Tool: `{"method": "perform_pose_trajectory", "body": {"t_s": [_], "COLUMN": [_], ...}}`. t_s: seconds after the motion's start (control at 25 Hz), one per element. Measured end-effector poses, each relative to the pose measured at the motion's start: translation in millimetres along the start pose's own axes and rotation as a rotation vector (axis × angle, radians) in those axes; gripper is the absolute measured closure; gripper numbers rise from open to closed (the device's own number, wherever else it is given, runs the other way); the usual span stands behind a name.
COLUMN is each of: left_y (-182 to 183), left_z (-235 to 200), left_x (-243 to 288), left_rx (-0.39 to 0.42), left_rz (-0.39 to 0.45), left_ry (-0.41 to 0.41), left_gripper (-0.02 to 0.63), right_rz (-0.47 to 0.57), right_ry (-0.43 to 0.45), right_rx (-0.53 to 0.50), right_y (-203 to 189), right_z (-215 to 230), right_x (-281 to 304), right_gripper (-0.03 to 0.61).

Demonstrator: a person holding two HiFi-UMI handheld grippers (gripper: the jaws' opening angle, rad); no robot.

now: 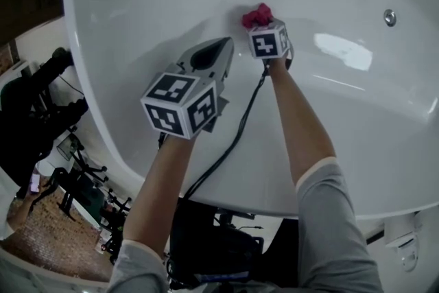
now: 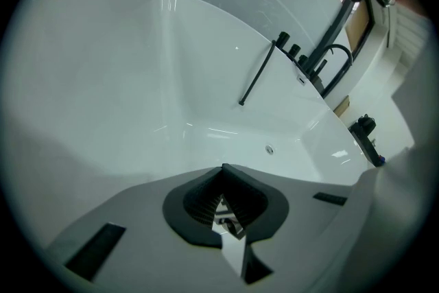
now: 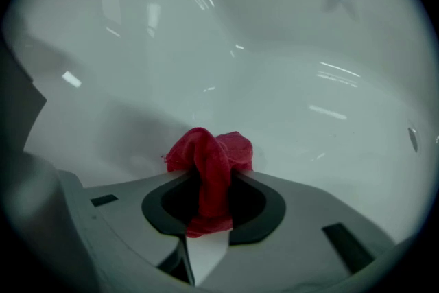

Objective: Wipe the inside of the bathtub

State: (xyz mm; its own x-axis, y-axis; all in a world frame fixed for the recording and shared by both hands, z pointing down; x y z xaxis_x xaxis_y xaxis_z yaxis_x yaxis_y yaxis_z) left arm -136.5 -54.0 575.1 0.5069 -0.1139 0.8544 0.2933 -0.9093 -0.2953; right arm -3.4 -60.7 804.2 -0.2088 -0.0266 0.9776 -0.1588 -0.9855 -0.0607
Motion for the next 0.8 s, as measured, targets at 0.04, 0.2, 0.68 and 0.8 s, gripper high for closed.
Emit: {"method": "perform_pose_trajectory", "body": {"t_s": [0.04,0.2,0.68,0.8], "left_y": [0,0,-2,-5], "left_z": [1,0,-7,-10], "left_x": [0,0,-7,-11], "left_rx": [0.001,0.003,-0.029,-0.041], "left_rz": [0.001,-0.001,0.026,0.024], "left_ry": [-0.002,-0.007,-0.002,0.004], "left_gripper": [0.607,0.607,0.607,0.607], "right_rz": [-0.014,-0.02,-0.014,0.016], "right_ry": [0.011,0.011,0.18,0.27], "right_rx": [-0.019,-0.04,0.079,0.084], "right_y": [-11,-19,27,30], "right_z": [-7,-25,-24,-29], "right_x": [1,-3,11,9], "right_gripper": [0.476,0.477,0.479,0.479]}}
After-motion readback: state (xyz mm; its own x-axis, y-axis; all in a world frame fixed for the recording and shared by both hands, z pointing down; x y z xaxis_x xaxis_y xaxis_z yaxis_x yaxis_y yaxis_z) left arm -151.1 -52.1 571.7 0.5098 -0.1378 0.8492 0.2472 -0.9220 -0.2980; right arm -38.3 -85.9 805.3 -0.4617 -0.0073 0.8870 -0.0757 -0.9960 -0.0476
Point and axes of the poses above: the fingertips, and each gripper's own axes: x forward along the fingers, z to its right, y out of its top, the point moved 10 cm from there along -x, backward along the fingers, and after that the axes turned 14 degrees about -z, right-handed, at the moved point
